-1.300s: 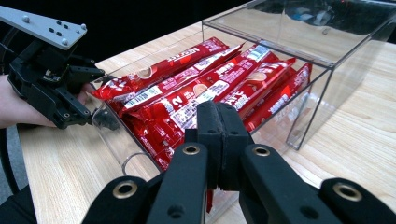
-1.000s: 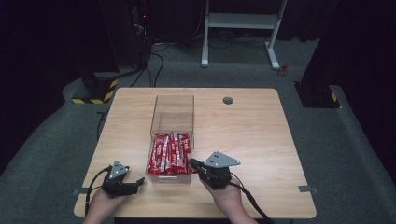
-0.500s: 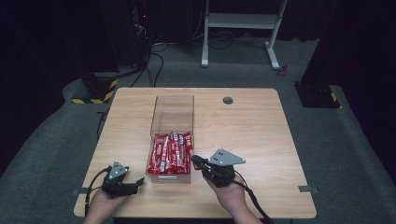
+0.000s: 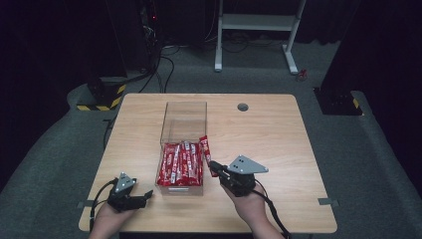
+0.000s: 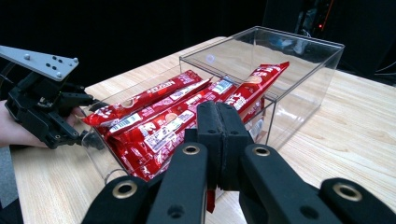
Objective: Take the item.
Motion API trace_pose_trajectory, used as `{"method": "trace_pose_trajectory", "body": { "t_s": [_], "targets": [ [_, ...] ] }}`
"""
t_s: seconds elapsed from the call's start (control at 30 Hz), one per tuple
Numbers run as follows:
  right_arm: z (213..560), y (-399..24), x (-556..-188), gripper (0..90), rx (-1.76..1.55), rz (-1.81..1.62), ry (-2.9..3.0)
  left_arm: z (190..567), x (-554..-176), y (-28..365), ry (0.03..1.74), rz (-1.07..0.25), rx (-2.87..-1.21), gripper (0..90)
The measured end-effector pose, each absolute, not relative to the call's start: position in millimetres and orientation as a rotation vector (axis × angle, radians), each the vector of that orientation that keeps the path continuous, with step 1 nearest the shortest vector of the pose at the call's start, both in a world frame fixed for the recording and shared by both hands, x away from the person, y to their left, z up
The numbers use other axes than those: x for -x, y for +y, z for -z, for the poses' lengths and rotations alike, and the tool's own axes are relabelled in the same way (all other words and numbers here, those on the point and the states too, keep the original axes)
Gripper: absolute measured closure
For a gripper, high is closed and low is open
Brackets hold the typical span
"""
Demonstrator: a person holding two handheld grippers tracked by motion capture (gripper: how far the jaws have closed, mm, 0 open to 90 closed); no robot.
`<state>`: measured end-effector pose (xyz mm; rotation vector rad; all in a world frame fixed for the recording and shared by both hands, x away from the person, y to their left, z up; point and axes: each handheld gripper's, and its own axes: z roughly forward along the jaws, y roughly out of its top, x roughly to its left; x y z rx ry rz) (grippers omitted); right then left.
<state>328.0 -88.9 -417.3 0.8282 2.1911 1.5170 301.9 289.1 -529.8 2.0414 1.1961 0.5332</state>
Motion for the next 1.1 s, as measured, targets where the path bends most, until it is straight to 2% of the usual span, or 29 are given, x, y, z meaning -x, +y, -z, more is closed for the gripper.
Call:
{"method": "trace_pose_trajectory", "body": {
  "t_s": [1.1],
  "targets": [
    [415, -118, -342, 89.7, -0.92, -1.481, 2.087, 530, -302, 289, 1.188, -0.53, -2.045, 19.1]
  ]
}}
